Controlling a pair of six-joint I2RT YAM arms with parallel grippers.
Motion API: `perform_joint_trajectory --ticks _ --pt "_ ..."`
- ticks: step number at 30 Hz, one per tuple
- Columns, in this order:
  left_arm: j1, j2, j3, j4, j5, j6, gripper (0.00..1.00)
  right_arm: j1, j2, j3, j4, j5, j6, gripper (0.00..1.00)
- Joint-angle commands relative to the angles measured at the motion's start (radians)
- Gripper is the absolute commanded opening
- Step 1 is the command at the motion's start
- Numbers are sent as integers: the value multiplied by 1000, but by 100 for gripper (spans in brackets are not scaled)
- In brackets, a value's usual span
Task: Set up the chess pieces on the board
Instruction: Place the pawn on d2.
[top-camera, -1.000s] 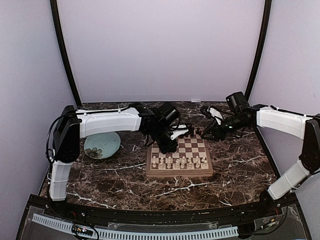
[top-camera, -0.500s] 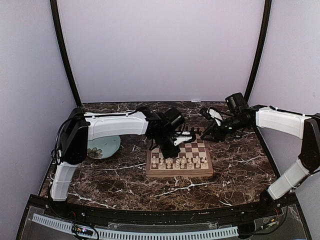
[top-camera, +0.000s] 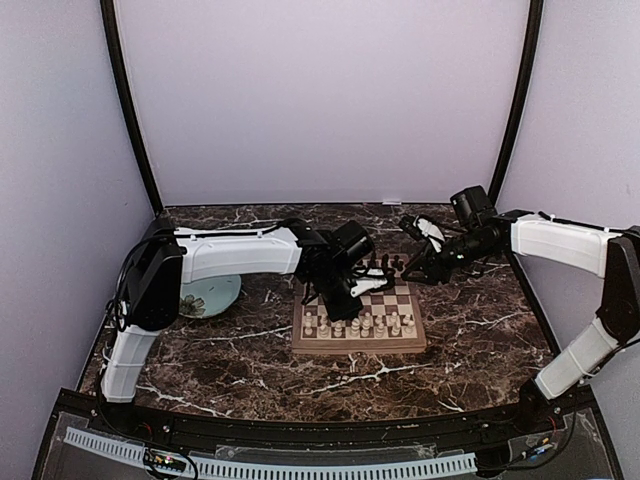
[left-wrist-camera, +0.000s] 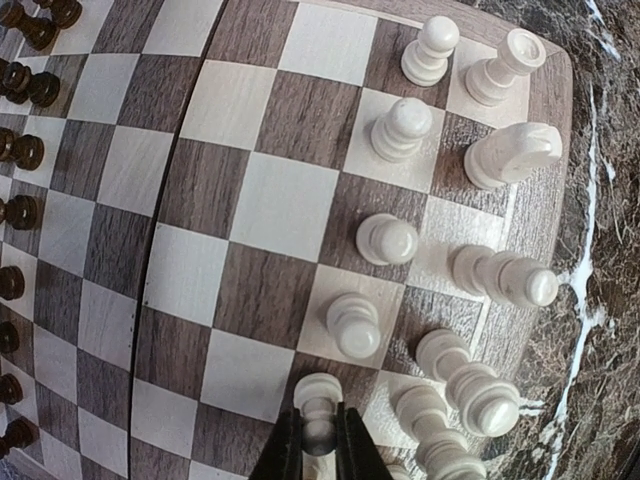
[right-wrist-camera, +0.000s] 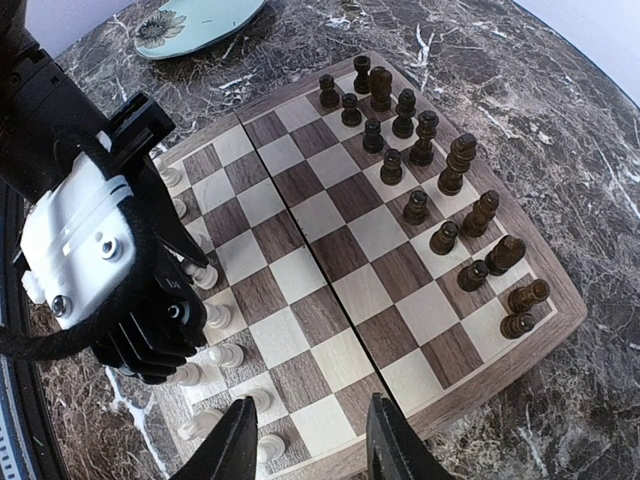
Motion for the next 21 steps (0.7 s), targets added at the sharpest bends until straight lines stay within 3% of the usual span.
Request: perform_joint_trajectory --ticks 1,21 --pt "-7 -2 23 -30 -10 16 10 -4 16 -5 4 -11 -9 39" --pt "-7 -3 21 -55 0 25 10 -4 27 -1 1 -15 -9 39"
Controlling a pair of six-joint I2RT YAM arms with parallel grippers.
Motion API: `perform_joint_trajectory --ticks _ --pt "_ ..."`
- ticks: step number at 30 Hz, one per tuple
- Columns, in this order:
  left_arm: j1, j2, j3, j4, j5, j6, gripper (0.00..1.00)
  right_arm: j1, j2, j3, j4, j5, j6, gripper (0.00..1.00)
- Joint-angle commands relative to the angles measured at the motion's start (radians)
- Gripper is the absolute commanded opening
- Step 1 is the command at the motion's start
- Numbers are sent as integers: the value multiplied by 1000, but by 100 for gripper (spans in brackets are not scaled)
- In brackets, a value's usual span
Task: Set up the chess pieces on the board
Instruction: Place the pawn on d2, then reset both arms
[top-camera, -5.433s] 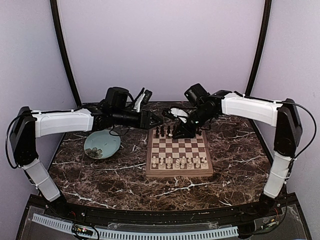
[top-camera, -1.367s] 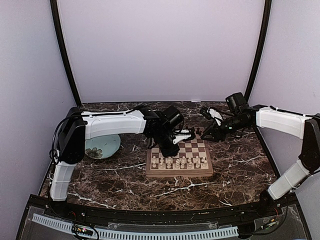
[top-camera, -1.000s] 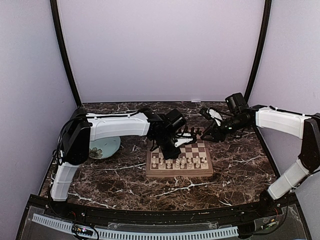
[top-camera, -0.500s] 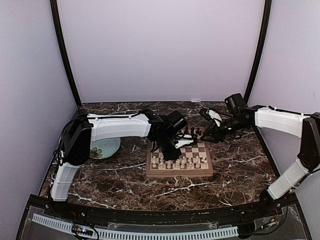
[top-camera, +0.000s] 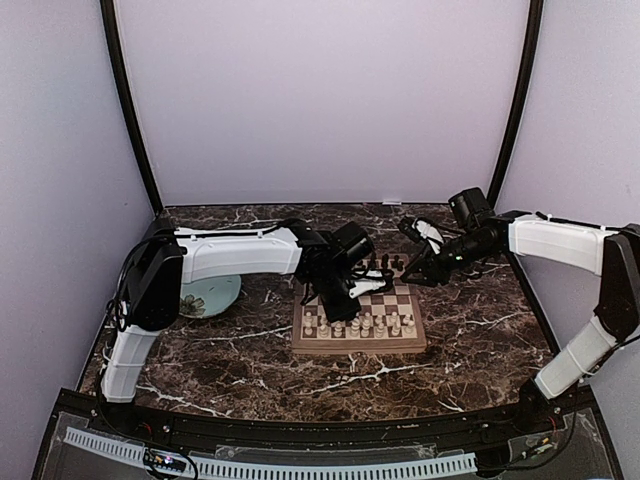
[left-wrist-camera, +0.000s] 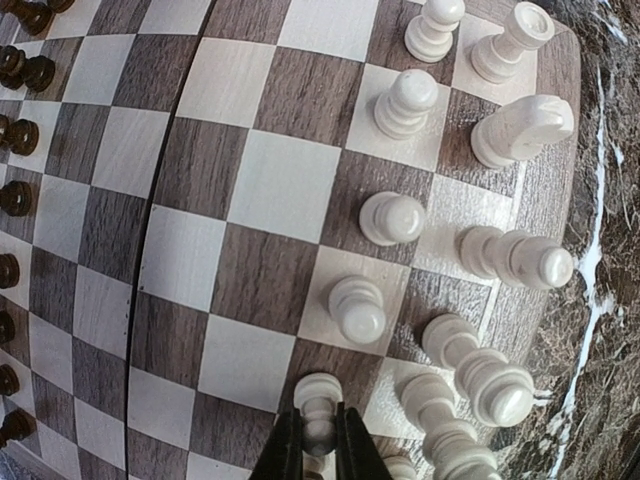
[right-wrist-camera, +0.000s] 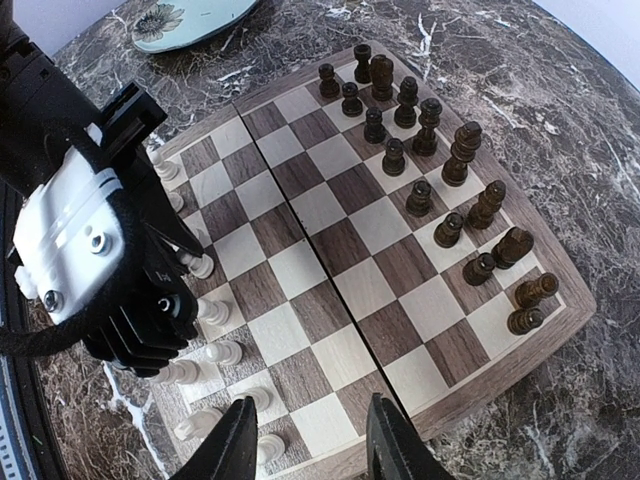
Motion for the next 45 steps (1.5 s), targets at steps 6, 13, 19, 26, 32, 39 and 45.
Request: perform_joint_trajectory --ticks 6,13,19,26,32,39,45 --pt "-6 -5 20 -34 17 14 16 -4 10 1 0 -14 -9 39" --pt "-6 -7 27 -25 22 6 23 -4 9 1 -1 -14 -8 39" --pt "-6 -29 33 2 6 -3 26 -5 5 5 -3 -16 -3 39" --pt "-3 -98 11 15 -87 13 31 -4 -8 41 -29 -8 3 39" --pt "25 -209 -53 41 -144 18 33 -6 -37 107 -70 16 4 39" --pt "71 -421 -212 185 -96 10 35 -21 -76 166 -99 84 6 39" --pt "159 -582 -377 379 -158 -77 38 -44 -107 189 -71 151 49 40"
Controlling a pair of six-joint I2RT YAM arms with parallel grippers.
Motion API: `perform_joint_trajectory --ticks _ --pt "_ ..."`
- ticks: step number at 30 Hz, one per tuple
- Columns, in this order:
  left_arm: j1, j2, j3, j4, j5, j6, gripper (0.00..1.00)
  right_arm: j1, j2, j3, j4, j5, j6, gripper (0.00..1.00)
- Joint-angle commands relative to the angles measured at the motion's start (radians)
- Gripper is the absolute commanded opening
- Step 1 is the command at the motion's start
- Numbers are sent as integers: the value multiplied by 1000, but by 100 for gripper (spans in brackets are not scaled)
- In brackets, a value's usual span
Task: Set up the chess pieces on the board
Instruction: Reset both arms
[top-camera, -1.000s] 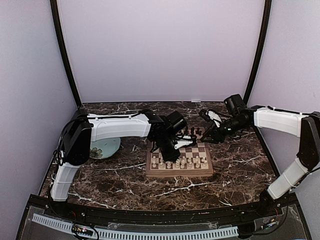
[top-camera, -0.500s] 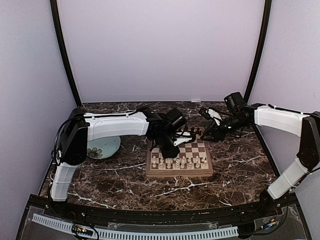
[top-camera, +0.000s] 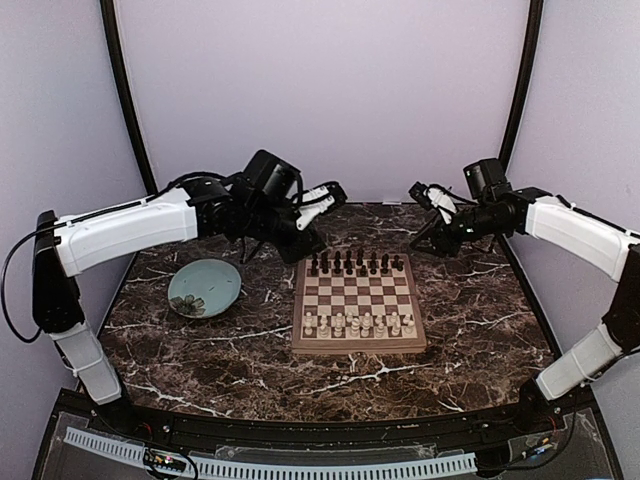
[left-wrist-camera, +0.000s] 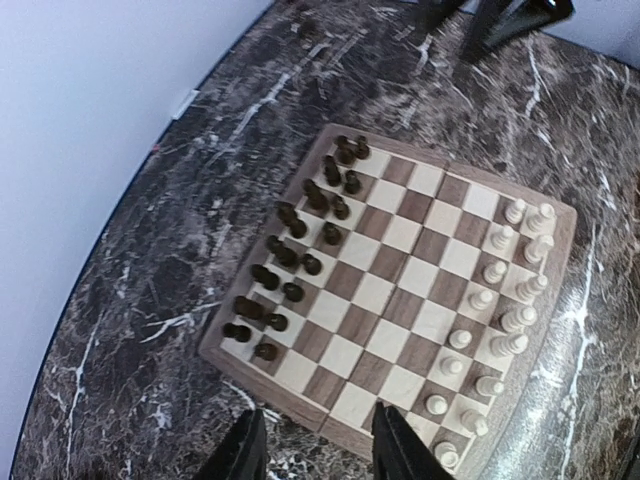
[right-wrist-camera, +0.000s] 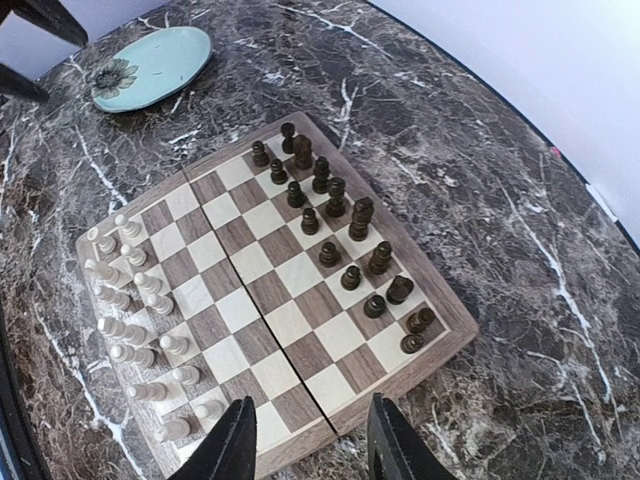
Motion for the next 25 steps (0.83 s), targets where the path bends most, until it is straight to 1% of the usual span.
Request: perform_joint_trajectory --ticks 1,3,5,6,7,9,10,11,12,14,18,25 --pt "66 -94 -88 157 -75 -81 39 -21 -42 45 15 78 44 40" --pt "88 -117 -97 184 -129 -115 40 -27 -50 62 26 125 70 41" --pt "106 -142 -105 204 -188 -138 41 -43 -60 80 40 167 109 47" --pt "111 -158 -115 219 -210 -143 42 -54 -65 88 56 179 128 52" --pt "121 -168 -122 227 -260 -158 45 -64 -74 92 75 201 155 57" --pt "142 -195 -144 247 -313 -184 51 -80 -89 97 111 251 201 66" --pt "155 -212 -161 258 -322 -192 52 -80 -99 95 129 286 222 72" --pt "162 -220 -171 265 -339 -204 54 -82 -103 89 152 342 248 85" --pt "170 -235 -192 279 -349 -210 56 -82 -104 85 169 377 274 89" --pt "177 -253 -227 307 -368 -221 60 -82 -98 78 184 429 308 91" --pt "190 -273 -296 361 -371 -271 69 -83 -99 29 213 458 330 92" --pt "202 -275 -386 425 -348 -317 72 -91 -108 -5 232 449 330 93"
